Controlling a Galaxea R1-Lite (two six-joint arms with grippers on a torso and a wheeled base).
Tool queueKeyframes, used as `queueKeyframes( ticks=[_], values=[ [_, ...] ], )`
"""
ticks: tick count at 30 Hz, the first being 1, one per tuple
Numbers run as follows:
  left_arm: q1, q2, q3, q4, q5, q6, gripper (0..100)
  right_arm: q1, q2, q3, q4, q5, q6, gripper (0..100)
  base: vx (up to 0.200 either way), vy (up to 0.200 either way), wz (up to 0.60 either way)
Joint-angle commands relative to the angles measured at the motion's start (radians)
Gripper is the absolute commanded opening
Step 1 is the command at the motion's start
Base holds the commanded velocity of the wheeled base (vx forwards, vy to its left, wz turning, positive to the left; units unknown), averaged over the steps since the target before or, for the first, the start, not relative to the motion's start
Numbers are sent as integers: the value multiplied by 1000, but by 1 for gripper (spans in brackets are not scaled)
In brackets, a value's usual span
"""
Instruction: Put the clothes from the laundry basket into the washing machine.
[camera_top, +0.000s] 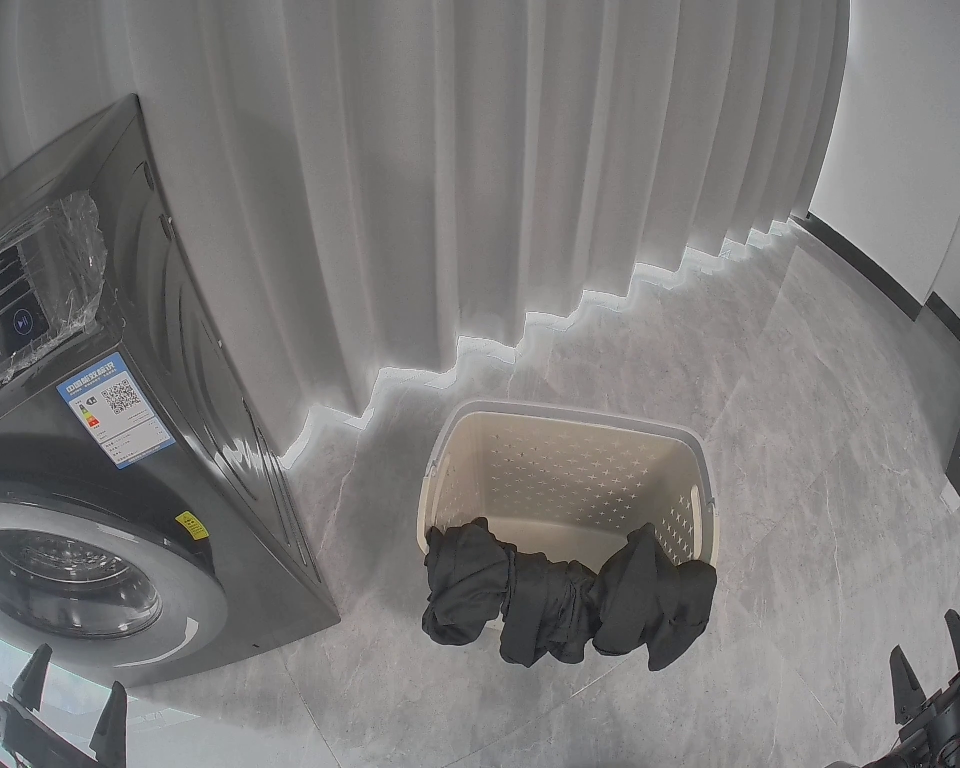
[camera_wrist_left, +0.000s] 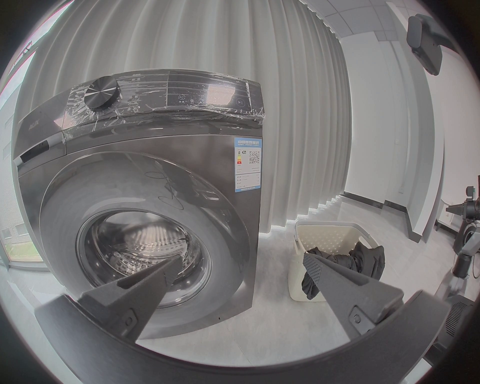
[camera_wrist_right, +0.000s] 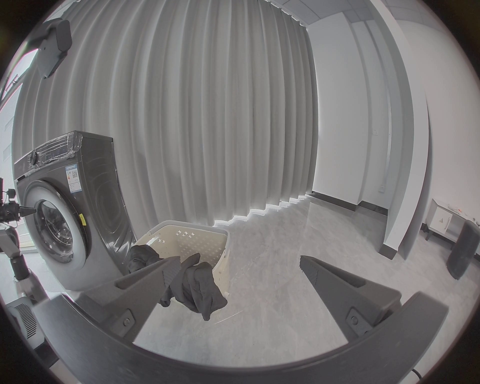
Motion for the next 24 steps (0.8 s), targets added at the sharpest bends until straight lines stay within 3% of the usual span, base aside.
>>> queueKeyframes(
  ticks=[1,4,13,24],
  values=[
    [0,-18,16,0,0,-1,100,0,-1,18,0,0,0,100,0,-200,0],
    [0,-18,16,0,0,-1,100,0,-1,18,0,0,0,100,0,-200,0],
    [0,-18,16,0,0,-1,100,0,-1,18,0,0,0,100,0,0,0],
    [0,-18,16,0,0,-1,100,0,-1,18,0,0,0,100,200,0,0]
  ],
)
